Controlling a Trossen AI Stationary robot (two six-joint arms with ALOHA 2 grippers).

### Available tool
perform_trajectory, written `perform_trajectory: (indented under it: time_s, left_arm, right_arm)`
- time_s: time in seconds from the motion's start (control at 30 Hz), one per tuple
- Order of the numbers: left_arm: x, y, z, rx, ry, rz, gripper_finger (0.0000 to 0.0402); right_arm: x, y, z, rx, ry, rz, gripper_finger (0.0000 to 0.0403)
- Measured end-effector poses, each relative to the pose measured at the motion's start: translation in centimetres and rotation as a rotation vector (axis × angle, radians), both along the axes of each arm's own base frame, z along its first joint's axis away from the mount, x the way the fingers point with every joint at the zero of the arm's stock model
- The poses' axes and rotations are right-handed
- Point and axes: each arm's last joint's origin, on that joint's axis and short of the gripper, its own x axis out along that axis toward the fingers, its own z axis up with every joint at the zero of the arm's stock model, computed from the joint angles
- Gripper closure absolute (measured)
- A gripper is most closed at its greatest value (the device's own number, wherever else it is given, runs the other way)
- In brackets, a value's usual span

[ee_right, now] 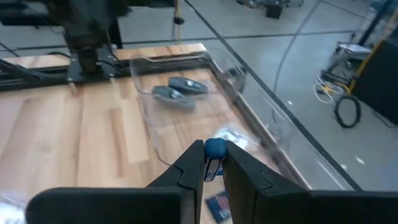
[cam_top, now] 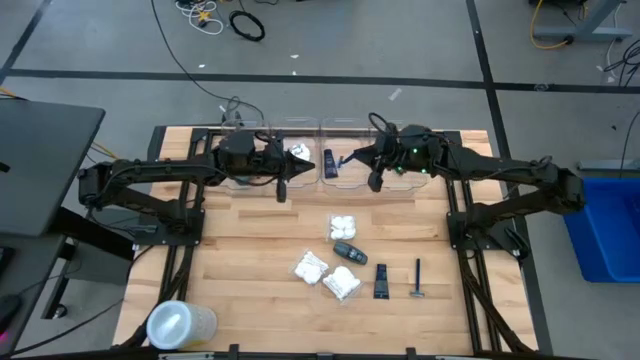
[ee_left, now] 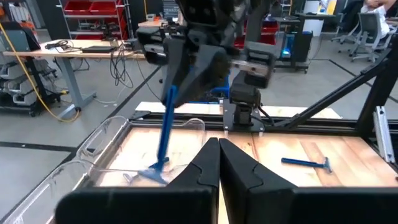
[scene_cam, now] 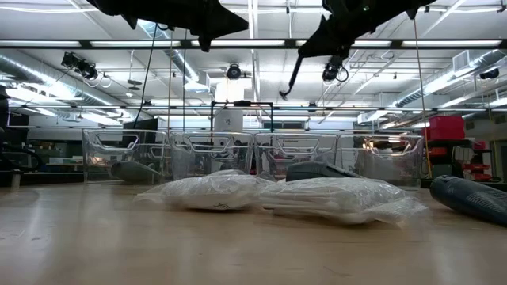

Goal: Pick & Place Travel size toiletries
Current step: Put the left blue razor into the right transparent bin

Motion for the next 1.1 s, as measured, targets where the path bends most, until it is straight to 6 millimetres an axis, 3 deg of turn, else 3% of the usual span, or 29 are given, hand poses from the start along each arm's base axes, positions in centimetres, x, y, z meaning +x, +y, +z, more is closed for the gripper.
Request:
perform_trajectory:
  time_s: [0.3,0.7,1.1]
  left_arm:
    - [-1.7,-0.2,0.9,-0.045,0.023,0.013,0.0397]
    - [-3.6,-0.7,2.1,-0.040,0.017,0.048,0.0398]
    - [-3.6,-0.7,2.0,-0.044,0.022,0.048,0.0398]
  right_arm:
    - [-2.7,-1.2,0.3,0.002,0.089,-0.070,0.0351]
    - [-4.9,-2.8,-1.2,-0.008,0.316,-0.201,0.0352]
    - [-5.5,-3.2,-1.4,-0.332,0.567,-0.158,0.0352]
